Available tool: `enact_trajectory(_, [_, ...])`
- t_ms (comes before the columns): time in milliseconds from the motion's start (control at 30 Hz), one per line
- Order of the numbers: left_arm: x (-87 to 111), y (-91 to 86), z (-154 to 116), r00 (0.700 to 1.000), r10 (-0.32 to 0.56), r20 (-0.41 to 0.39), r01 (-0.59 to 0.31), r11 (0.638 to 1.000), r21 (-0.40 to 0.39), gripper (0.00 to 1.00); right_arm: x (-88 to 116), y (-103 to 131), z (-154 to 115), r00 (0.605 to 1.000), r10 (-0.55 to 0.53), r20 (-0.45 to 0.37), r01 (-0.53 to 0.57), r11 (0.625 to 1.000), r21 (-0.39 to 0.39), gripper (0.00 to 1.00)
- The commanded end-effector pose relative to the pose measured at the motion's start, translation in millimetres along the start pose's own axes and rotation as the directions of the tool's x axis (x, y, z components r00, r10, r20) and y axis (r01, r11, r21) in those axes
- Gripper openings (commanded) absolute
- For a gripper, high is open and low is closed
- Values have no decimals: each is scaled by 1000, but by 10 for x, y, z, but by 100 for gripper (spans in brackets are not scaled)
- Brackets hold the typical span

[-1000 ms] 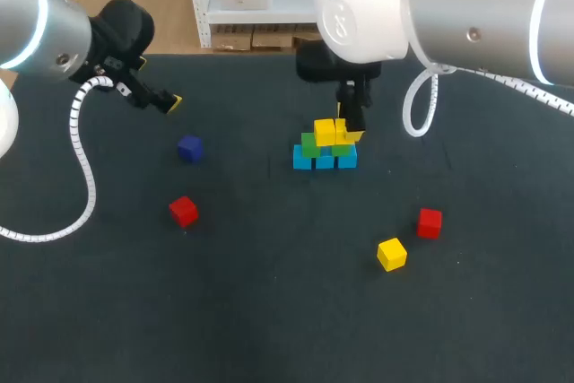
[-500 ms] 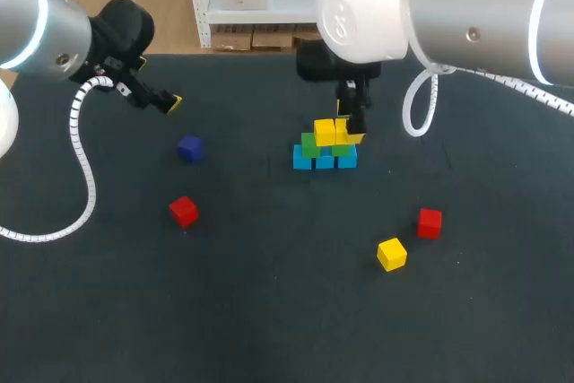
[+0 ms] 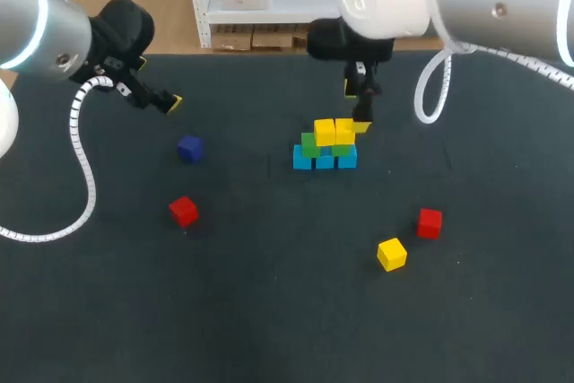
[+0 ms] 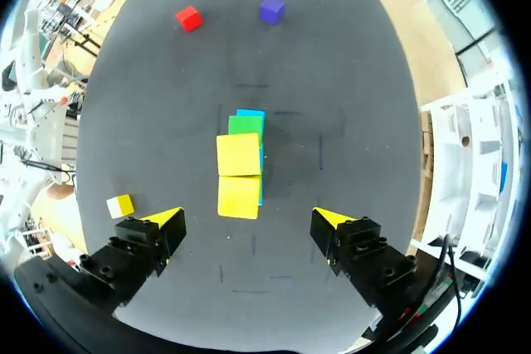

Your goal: Place the blue cubes, place green cubes on the blue cubes, place the yellow cubes on the green cubes, then place the red cubes on the yellow cubes, and place purple cube on the red cubes.

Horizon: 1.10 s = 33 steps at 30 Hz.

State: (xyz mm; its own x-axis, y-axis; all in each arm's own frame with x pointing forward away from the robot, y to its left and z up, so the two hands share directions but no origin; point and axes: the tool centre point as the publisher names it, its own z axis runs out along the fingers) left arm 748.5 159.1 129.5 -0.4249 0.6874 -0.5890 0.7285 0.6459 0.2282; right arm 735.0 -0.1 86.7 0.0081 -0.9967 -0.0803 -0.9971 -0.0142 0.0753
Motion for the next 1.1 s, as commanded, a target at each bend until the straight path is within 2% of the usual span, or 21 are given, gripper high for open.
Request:
enact_trajectory(33, [15, 17, -5, 1000, 4, 6, -4, 1000, 8, 100, 136, 147, -141, 999, 12, 45, -14, 999, 40, 100])
enact_trajectory(400, [15, 17, -5, 1000, 4, 6, -4, 1000, 8, 100, 325, 254, -500, 978, 97, 187, -121, 985, 122, 100])
enact_trajectory(667, [15, 17, -5, 1000, 4, 6, -4, 1000, 8, 100, 343, 481, -638, 976, 62, 208, -95, 984, 153, 100])
enact_trajectory(900, [15, 17, -5, 1000, 4, 6, -4, 1000, 8, 100, 322, 767, -634, 976, 26, 217, -61, 986, 156, 100])
enact_trajectory(1100, [15, 17, -5, 1000, 4, 6, -4, 1000, 8, 100, 362, 945, -614, 967, 48, 249, -87, 985, 152, 100])
